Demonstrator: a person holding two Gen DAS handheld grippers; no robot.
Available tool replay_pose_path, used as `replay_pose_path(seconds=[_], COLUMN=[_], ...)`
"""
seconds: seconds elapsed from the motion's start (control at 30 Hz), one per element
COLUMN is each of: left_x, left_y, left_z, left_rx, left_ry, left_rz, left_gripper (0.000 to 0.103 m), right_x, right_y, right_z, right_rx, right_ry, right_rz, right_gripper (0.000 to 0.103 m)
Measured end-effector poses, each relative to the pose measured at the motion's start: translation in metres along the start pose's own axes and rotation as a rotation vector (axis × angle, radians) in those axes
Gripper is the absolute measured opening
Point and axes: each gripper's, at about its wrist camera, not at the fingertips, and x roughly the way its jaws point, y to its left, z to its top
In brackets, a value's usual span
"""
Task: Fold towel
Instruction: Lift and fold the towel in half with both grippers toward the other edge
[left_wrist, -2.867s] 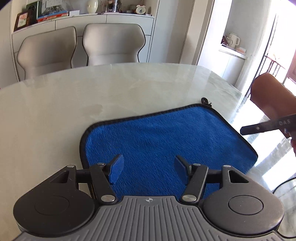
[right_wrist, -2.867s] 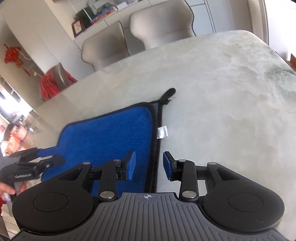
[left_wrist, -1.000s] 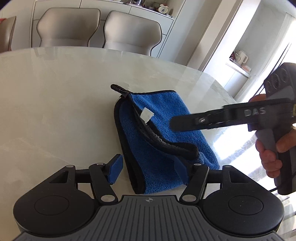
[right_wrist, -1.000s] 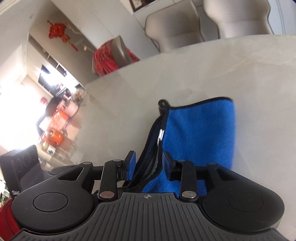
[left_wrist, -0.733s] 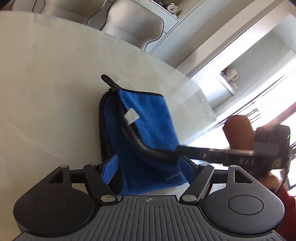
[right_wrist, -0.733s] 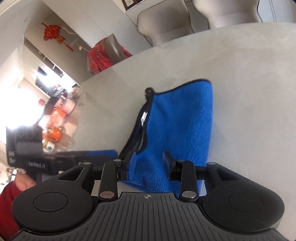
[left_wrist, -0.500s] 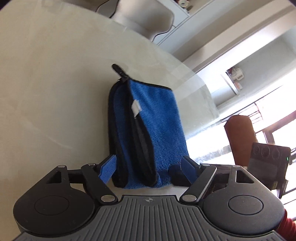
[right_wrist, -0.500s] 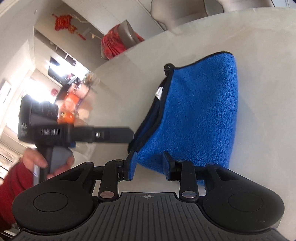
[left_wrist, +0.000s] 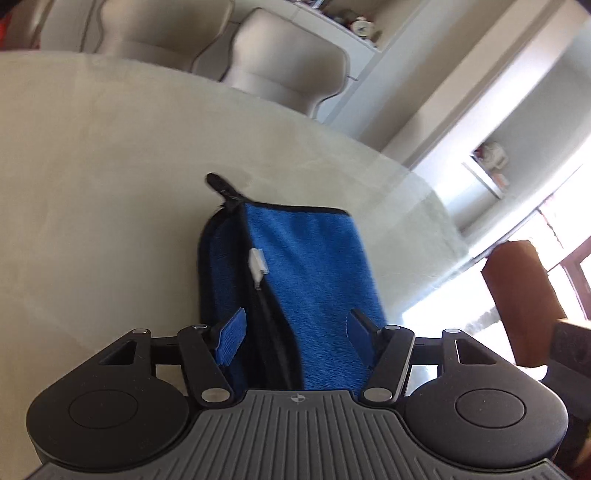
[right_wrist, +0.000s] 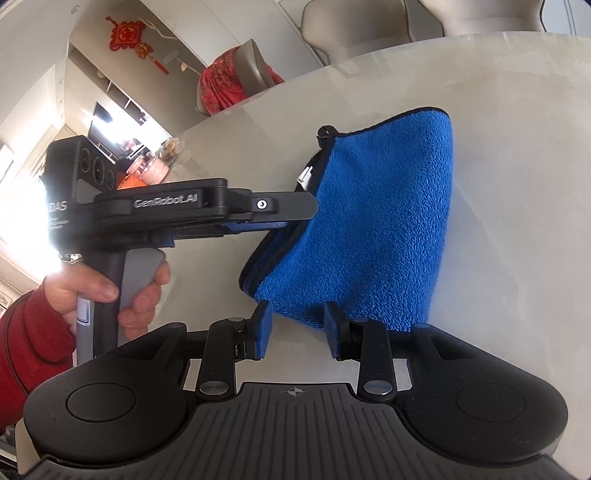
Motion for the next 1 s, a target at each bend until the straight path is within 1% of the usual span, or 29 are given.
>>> replay_pose_path(seconds=[0.07, 0.23, 0.3, 0.33, 0.37, 0.4, 0.47, 0.57, 0.67, 0.8, 0.9, 1.0], left_x=[0.0, 0.005, 0.005, 0.007, 0.007, 0.008, 0.009, 0.009, 0.005, -0.008, -0.02, -0.024], left_y=[0.007, 0.008, 0.006, 0.005, 0.004, 0.002, 0.0, 0.003, 0.007, 0.004, 0.008, 0.014], left_z=[-0.001, 0.0, 0.001, 0.002, 0.002, 0.001, 0.0, 0.0, 0.0, 0.004, 0.009, 0.013], left_rx=[-0.038, -0.057, -0.067, -0.067, -0.063, -0.053, -0.034, -0.056, -0.07, -0.046, -0.049, -0.039], left_ry=[0.007, 0.017, 0.026, 0.037, 0.043, 0.049, 0.053, 0.048, 0.031, -0.001, -0.016, -0.011], left_rz=[0.017, 0.014, 0.003, -0.011, -0.017, -0.014, 0.0, 0.015, 0.004, -0.002, -0.004, 0.007], left_gripper=[0.065, 0.063, 0.053, 0.041, 0.036, 0.034, 0.023, 0.009, 0.006, 0.005, 0.005, 0.005], right_x=[0.0, 0.003, 0.002, 0.001, 0.001, 0.002, 0.004, 0.004, 0.003, -0.001, -0.007, -0.006], right_y=[-0.002, -0.003, -0.003, -0.003, -0.003, -0.003, -0.004, -0.004, -0.003, 0.001, 0.007, 0.011], right_z=[0.0, -0.002, -0.002, -0.003, -0.002, -0.002, -0.001, -0.002, -0.002, 0.002, 0.008, 0.013], right_rx=[0.007, 0.015, 0.015, 0.015, 0.014, 0.015, 0.017, 0.018, 0.019, 0.011, -0.008, -0.021], right_ry=[-0.001, -0.003, -0.004, -0.004, -0.005, -0.005, -0.006, -0.008, -0.011, -0.027, -0.051, -0.06], right_rz=[0.002, 0.001, 0.001, 0.001, 0.001, 0.001, 0.001, 0.0, 0.0, 0.001, 0.015, 0.026], right_gripper=[0.032, 0.032, 0.032, 0.032, 0.032, 0.032, 0.032, 0.032, 0.033, 0.033, 0.034, 0.035])
